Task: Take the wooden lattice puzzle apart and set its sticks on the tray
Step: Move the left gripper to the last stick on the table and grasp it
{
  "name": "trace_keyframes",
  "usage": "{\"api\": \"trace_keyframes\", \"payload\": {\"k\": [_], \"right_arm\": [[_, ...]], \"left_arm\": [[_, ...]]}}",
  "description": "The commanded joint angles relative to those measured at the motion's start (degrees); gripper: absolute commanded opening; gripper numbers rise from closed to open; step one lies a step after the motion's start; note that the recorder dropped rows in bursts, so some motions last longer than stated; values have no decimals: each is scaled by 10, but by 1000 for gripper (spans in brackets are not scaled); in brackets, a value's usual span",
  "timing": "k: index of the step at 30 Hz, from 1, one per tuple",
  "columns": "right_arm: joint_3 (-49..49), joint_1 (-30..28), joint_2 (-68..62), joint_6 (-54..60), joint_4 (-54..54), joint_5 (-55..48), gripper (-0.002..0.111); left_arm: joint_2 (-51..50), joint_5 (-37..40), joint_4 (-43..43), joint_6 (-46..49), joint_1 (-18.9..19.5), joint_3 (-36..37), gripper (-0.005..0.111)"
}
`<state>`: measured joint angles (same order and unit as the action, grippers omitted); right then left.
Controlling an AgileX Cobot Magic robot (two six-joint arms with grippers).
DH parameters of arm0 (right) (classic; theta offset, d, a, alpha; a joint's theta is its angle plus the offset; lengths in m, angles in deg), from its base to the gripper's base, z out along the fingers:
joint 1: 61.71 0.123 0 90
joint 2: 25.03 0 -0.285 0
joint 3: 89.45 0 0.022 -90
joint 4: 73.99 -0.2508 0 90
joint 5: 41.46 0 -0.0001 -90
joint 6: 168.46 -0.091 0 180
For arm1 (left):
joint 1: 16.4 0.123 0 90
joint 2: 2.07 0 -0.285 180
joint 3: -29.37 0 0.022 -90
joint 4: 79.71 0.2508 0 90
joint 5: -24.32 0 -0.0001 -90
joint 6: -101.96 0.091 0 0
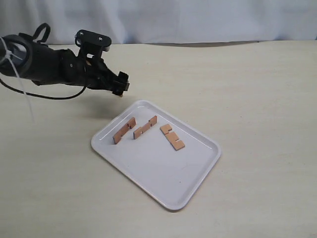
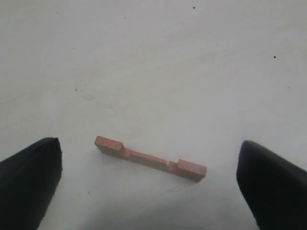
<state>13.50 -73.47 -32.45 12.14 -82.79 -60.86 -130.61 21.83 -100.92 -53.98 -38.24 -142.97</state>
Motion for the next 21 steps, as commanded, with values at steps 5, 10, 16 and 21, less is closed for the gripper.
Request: {"api": "trace_keyframes", "payload": {"k": [5,10,16,21], "right_arm": [[-2,1,-4,0,0,0,6],[-2,1,-4,0,0,0,6],[-2,1,-4,0,0,0,6],[-2,1,-4,0,0,0,6]], "left_arm": [[-6,107,55,28,-2,-51,92],[-6,114,75,31,15,-56,92],[-6,127,69,51,26,-68,92],[-6,124,66,61,26,-68,92]]}}
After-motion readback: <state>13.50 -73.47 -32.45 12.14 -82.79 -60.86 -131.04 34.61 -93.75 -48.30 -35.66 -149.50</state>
